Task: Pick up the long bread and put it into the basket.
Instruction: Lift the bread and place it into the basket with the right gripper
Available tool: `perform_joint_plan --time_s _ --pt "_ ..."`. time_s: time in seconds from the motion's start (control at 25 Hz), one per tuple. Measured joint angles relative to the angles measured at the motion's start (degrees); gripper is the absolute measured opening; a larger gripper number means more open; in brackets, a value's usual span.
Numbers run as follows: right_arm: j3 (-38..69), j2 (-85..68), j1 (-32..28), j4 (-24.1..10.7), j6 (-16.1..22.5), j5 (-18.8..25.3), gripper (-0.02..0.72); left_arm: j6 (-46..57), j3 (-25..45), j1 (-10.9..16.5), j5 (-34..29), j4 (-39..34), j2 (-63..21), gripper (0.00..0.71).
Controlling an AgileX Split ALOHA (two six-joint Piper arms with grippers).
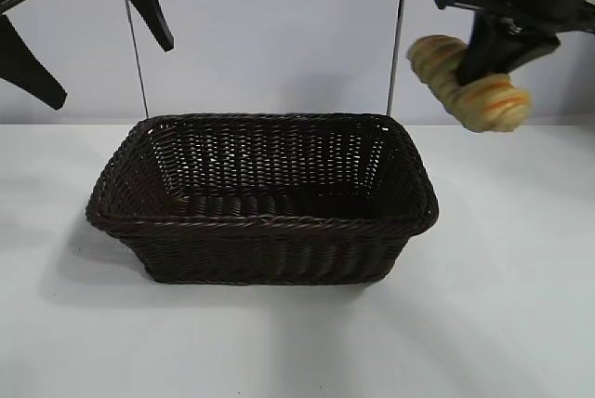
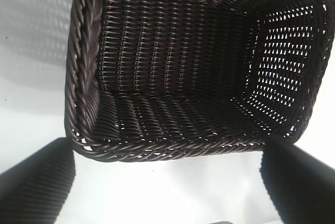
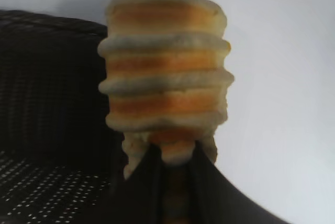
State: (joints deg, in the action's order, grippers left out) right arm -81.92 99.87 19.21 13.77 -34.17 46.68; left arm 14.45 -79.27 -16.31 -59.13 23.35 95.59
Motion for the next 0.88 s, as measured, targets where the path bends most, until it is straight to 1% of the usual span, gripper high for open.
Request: perform_joint_plan --time_s 0.04,0.16,0.2,0.32,0.4,0.56,0.72,0.88 --pt "0.0 0.6 0.84 0.0 -3.66 -0.5 0.084 0.0 0.0 0.0 -0.03 0.0 0.0 0.694" --pt "0.0 2.68 2.78 0.14 -11.41 -4.21 0.084 0.0 0.0 0.0 0.09 0.0 0.0 0.694" --pt "0.0 3.49 3.33 0.26 -13.24 -5.53 0.084 0.0 0.0 0.0 0.15 0.0 0.0 0.694" --pt "0.0 6.17 4.6 1.36 -16.92 -9.54 0.084 0.0 0.0 0.0 0.33 0.0 0.0 0.694" --pt "-0.11 8.25 5.56 1.98 -18.29 -10.95 0.084 0.0 0.0 0.0 0.33 0.0 0.0 0.694" --pt "-0.17 12.6 8.02 2.29 -19.33 -12.44 0.084 0.0 0.0 0.0 0.33 0.0 0.0 0.694" --pt "-0.17 15.15 9.93 2.36 -19.47 -14.04 0.084 0.0 0.0 0.0 0.33 0.0 0.0 0.694" --pt "-0.23 15.27 10.16 2.31 -19.42 -15.23 0.086 0.0 0.0 0.0 0.33 0.0 0.0 0.694"
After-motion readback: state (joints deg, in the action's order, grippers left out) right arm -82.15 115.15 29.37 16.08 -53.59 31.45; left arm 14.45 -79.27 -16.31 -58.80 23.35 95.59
